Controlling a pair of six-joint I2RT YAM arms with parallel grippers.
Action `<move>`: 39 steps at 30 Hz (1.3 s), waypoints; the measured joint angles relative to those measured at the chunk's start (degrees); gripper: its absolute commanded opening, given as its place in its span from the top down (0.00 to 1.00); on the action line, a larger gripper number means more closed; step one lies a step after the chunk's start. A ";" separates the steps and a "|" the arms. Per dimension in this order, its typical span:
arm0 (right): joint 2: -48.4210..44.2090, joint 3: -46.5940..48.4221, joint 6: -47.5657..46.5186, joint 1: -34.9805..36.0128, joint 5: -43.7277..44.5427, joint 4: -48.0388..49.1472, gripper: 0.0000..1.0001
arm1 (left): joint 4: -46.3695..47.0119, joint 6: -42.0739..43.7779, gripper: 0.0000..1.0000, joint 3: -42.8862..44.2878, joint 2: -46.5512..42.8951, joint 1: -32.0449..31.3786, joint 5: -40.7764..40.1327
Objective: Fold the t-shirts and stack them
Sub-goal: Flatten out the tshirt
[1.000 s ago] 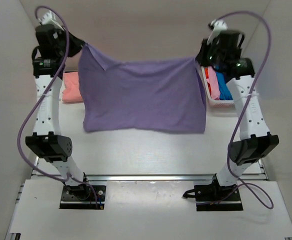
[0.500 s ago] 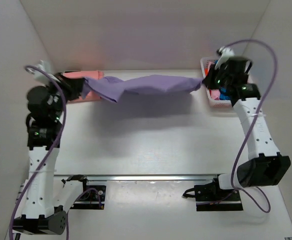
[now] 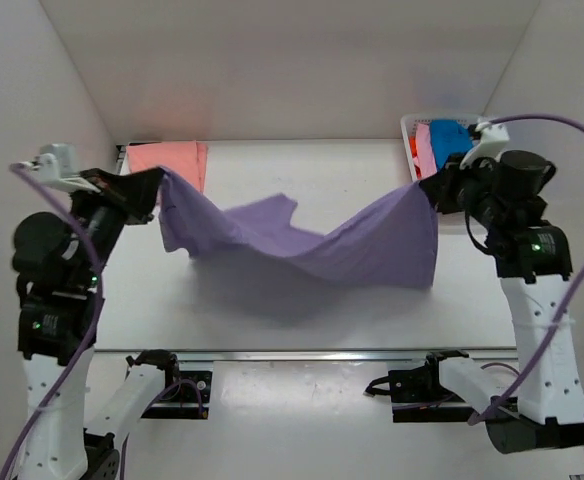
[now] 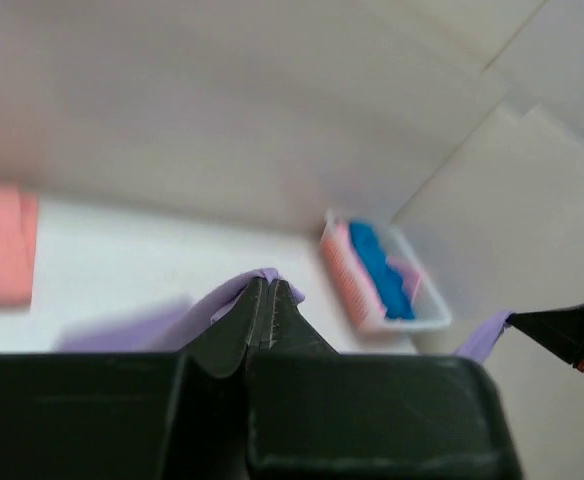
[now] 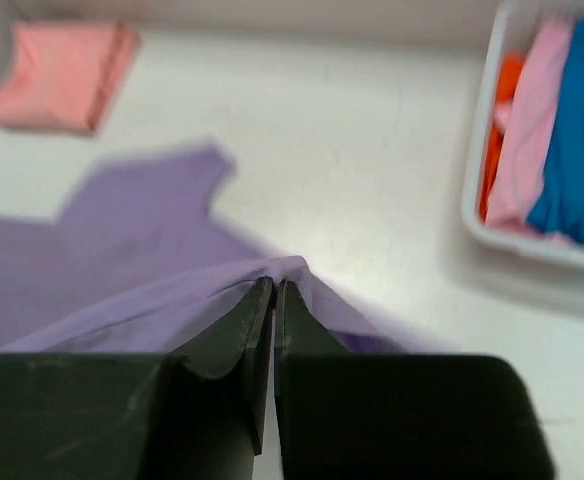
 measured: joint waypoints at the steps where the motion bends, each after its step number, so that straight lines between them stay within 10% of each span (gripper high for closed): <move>1: 0.02 2.19 0.33 0.00 -0.48 0.81 1.00 | 0.57 0.44 1.00 2.56 0.17 -0.24 -0.46; 9: 7.93 5.70 0.22 1.84 -1.99 3.74 1.00 | 5.27 2.36 1.00 4.09 6.88 1.42 1.97; 16: 31.80 11.26 -2.60 4.09 0.02 2.45 1.00 | 6.14 3.56 1.00 5.18 32.68 2.34 5.18; 20: 45.72 36.09 -4.76 3.89 3.41 -3.43 1.00 | -0.63 5.09 1.00 29.44 51.08 4.26 5.16; 26: 38.60 45.59 -3.93 -0.35 -0.52 -0.70 1.00 | -1.55 6.49 1.00 44.44 46.34 6.51 4.20; 39: 23.43 -0.50 -3.96 -3.65 -3.93 5.88 1.00 | 7.39 5.73 1.00 -13.00 4.15 3.19 5.14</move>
